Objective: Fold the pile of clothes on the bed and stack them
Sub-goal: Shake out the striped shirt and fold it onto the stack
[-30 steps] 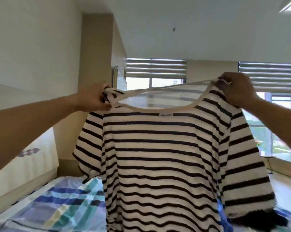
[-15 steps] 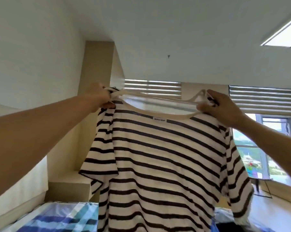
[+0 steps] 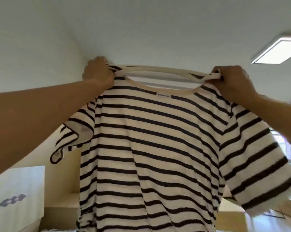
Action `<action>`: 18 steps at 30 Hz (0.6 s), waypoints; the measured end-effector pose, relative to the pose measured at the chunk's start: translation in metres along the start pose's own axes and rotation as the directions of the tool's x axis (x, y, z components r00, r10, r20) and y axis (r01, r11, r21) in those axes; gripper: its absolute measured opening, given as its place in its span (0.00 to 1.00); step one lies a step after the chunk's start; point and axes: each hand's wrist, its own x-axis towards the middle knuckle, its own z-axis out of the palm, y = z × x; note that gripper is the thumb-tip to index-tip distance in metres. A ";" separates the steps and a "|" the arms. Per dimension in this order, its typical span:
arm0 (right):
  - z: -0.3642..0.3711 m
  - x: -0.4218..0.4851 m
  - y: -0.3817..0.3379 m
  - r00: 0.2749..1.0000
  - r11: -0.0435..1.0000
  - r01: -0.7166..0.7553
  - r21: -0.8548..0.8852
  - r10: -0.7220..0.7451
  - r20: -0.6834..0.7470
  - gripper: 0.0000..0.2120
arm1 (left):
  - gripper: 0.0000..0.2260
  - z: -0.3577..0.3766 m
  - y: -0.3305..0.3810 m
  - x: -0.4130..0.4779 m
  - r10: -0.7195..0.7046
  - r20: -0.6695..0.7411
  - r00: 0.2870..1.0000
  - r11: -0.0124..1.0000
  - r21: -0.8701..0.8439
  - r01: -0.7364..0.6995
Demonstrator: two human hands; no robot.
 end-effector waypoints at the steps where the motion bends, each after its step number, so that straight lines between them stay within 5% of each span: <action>1: 0.005 0.000 0.000 1.000 1.000 -0.022 -0.002 0.022 0.017 0.11 | 0.15 0.004 -0.004 -0.004 0.008 0.016 1.000 1.000 -0.006 -0.007; 6: 0.054 -0.045 0.000 0.957 0.993 -0.096 0.068 0.073 0.282 0.11 | 0.05 0.040 -0.044 -0.053 -0.006 0.255 0.967 1.000 0.005 0.005; 9: 0.093 -0.109 -0.003 0.842 0.993 -0.094 0.072 0.040 0.538 0.13 | 0.09 0.068 -0.083 -0.108 -0.089 0.455 0.886 0.996 0.061 0.068; 13: 0.139 -0.221 -0.013 0.527 0.990 -0.129 0.065 0.013 0.850 0.13 | 0.12 0.101 -0.151 -0.206 -0.281 0.752 0.596 0.959 0.206 0.193; 18: 0.196 -0.368 -0.013 0.158 0.959 -0.284 0.013 0.033 0.987 0.23 | 0.14 0.125 -0.237 -0.338 -0.397 0.889 0.228 0.914 0.359 0.191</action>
